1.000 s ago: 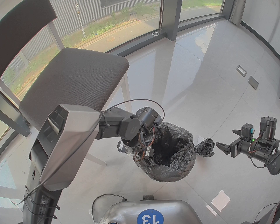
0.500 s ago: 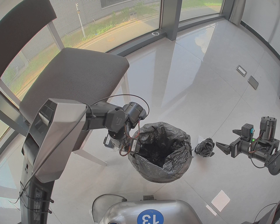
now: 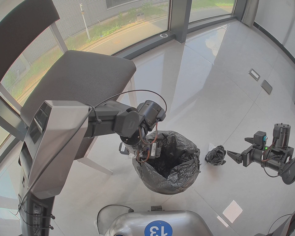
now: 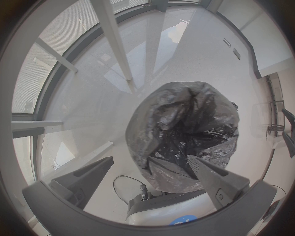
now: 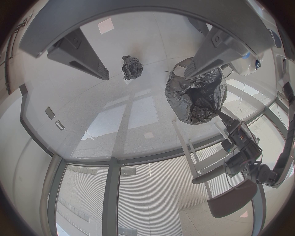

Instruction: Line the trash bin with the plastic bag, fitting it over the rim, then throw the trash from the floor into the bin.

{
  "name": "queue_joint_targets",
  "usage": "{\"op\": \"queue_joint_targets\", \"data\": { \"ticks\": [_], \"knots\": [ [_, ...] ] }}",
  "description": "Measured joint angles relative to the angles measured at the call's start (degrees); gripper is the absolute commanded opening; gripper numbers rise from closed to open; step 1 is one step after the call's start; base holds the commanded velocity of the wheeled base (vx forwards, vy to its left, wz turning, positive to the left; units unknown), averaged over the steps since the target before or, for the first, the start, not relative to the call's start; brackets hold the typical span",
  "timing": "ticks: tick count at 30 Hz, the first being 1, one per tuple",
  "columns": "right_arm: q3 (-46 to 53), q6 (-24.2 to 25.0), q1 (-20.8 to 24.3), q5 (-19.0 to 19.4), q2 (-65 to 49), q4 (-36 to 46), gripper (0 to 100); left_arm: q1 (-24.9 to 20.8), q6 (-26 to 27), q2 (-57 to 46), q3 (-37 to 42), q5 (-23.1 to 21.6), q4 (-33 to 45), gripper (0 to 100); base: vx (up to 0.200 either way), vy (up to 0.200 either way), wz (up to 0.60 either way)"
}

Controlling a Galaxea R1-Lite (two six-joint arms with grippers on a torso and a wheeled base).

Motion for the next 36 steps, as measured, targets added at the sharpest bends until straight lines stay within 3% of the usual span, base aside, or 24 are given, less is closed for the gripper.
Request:
{"op": "queue_joint_targets", "data": {
  "ticks": [10, 21, 36],
  "knots": [
    [-2.29, 0.04, -0.79, 0.00, 3.75, 0.06, 100, -1.02, -0.09, -5.13, 1.33, 0.16, 0.26, 100, 0.000, 0.000, 0.00],
    [-10.92, -0.16, -3.33, -0.06, 15.64, 0.41, 100, -1.16, 0.13, -15.10, 4.46, 0.20, -0.11, 100, 0.000, 0.000, 0.00],
    [-23.27, -0.44, -5.91, -0.20, 31.57, 4.00, 100, -0.39, 0.51, -20.20, 6.38, 0.55, -0.51, 100, 0.000, 0.000, 0.00]
  ]
}}
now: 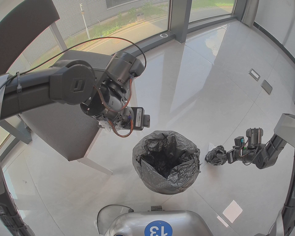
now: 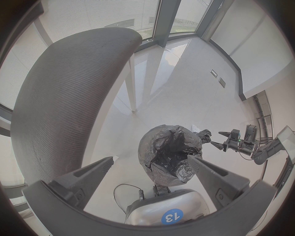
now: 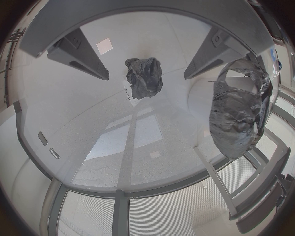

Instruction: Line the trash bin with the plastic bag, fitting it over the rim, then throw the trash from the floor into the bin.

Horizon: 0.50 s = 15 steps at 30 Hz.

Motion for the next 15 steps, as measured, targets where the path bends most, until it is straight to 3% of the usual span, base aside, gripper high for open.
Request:
{"op": "queue_joint_targets", "data": {
  "ticks": [15],
  "knots": [
    [-10.85, 0.30, 1.05, 0.00, 8.73, 4.06, 100, 0.44, 0.09, -2.18, 1.68, 0.77, -0.06, 100, 0.000, 0.000, 0.00]
  ]
}}
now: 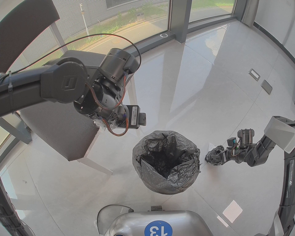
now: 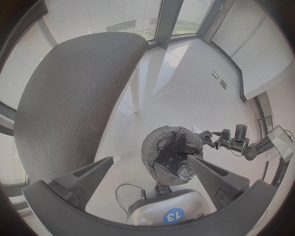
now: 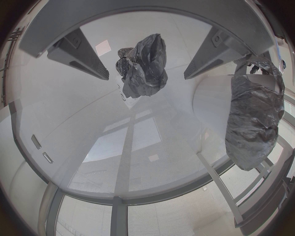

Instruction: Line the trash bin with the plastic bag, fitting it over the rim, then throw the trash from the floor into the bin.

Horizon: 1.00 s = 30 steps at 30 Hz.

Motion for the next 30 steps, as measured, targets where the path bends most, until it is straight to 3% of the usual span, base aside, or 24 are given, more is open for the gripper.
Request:
{"op": "queue_joint_targets", "data": {
  "ticks": [8, 9, 30],
  "knots": [
    [-5.99, 0.22, 0.00, 0.06, 2.73, 3.94, 100, -0.05, 0.17, -1.18, 0.02, 0.71, -0.02, 100, 0.000, 0.000, 0.00],
    [-6.67, 0.27, -0.02, 0.06, 3.01, 4.16, 0, -0.05, 0.17, -1.33, 0.02, 0.77, -0.02, 100, 0.000, 0.000, 0.00],
    [-4.88, -0.35, -0.24, -0.20, 1.96, 6.81, 0, -0.35, -0.07, -1.96, 0.02, 0.77, 0.35, 100, 0.000, 0.000, 0.00]
  ]
}}
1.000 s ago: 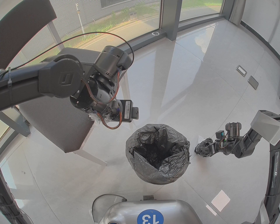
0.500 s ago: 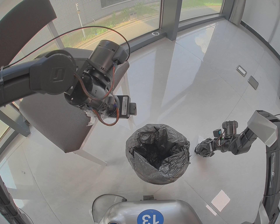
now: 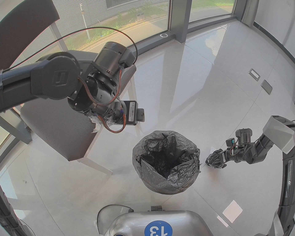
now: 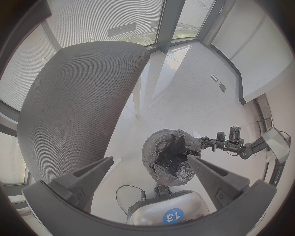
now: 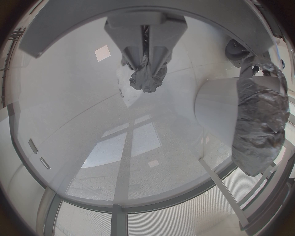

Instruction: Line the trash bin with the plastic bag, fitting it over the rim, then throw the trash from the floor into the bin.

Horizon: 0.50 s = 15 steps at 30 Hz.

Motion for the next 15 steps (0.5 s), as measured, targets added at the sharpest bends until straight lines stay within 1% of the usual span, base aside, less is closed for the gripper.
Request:
{"op": "queue_joint_targets", "data": {
  "ticks": [7, 11, 15],
  "knots": [
    [9.42, -1.95, -0.55, 0.04, -9.84, -1.62, 0, -0.65, -0.23, -0.49, 0.77, -0.02, 0.35, 100, 0.000, 0.000, 0.00],
    [14.99, -2.41, -0.45, 0.11, -17.94, -2.30, 0, -0.91, -0.33, -1.07, 1.71, 0.00, 0.41, 100, 0.000, 0.000, 0.00],
    [20.07, -2.85, 0.88, 0.15, -28.11, -2.60, 0, -1.13, -0.33, -1.78, 2.97, 0.02, 0.46, 100, 0.000, 0.000, 0.00]
  ]
}}
